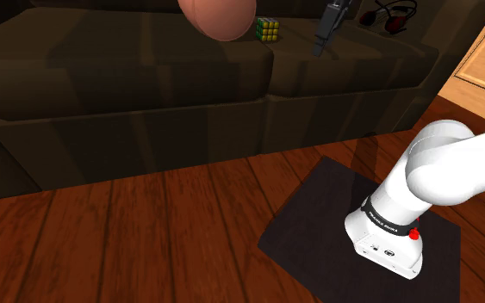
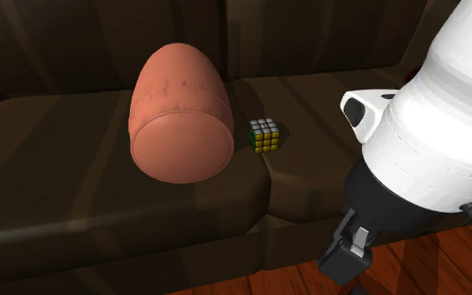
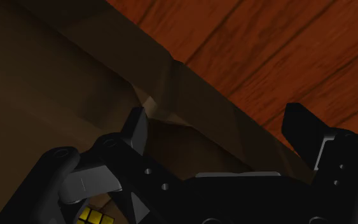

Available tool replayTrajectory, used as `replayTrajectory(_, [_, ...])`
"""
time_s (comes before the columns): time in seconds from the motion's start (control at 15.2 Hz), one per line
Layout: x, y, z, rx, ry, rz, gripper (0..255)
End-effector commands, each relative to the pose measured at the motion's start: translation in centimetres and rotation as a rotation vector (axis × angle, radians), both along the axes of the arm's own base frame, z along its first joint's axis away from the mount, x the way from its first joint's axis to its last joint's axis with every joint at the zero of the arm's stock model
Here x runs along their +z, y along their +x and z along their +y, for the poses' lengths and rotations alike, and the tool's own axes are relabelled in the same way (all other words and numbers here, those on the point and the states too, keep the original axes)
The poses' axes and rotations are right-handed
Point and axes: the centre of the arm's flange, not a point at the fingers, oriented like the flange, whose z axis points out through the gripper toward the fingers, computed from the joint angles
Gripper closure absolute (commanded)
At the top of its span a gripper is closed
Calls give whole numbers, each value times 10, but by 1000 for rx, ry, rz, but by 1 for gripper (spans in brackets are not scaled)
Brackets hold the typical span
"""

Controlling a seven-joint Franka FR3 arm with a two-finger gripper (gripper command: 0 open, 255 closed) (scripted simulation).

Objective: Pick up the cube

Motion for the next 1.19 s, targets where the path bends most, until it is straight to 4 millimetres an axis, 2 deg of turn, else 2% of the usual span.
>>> replayTrajectory(0.0, [0,0,0,0,0,0,0])
replayTrajectory(1.12, [14,212,-113,47,10,119,0])
